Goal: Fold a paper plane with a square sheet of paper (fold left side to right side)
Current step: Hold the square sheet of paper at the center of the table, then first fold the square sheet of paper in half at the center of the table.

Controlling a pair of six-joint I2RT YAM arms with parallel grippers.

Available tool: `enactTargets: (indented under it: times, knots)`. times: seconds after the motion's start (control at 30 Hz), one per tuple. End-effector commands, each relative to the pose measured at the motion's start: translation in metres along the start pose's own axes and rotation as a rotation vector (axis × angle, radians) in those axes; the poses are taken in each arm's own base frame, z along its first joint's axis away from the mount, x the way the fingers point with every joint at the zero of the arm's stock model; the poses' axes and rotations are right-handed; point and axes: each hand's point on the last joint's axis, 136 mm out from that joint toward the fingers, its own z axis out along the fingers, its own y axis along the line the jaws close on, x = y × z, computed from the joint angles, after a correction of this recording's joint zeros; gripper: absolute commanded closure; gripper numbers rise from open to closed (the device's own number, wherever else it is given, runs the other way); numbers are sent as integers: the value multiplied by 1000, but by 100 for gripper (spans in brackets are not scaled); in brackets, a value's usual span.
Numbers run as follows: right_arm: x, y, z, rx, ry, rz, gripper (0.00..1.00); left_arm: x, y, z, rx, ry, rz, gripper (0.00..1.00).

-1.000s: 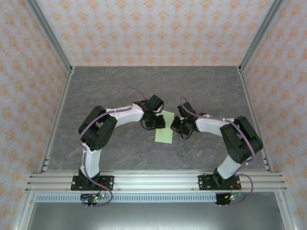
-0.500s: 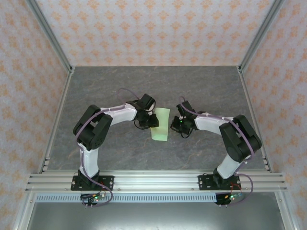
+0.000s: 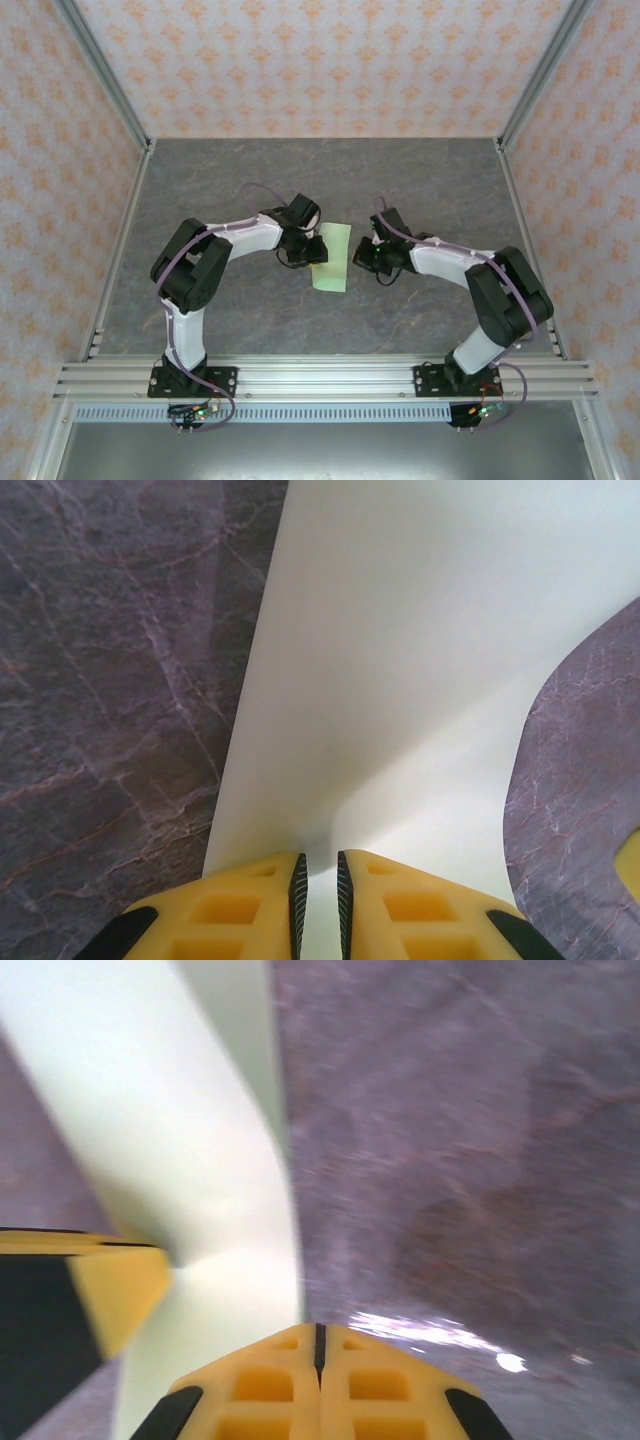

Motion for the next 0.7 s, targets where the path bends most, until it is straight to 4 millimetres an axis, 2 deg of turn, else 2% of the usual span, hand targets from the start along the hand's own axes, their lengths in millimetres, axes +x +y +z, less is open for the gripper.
enactTargets:
  times: [0.0,0.3,0.43,0.67]
  knots:
    - [-20,47,5,-175,-22,-16,99,11,13,5,-36,33,2,81]
    - [-43,54,38,-157,-25,-14,99,15,12,9,-37,43,7,81]
    - [-43,36,53,-64,5,6,99,17,9,9,-34,43,17,81]
    - [-24,-2,70,119,108,47,99,22,5,5,-21,37,44,81]
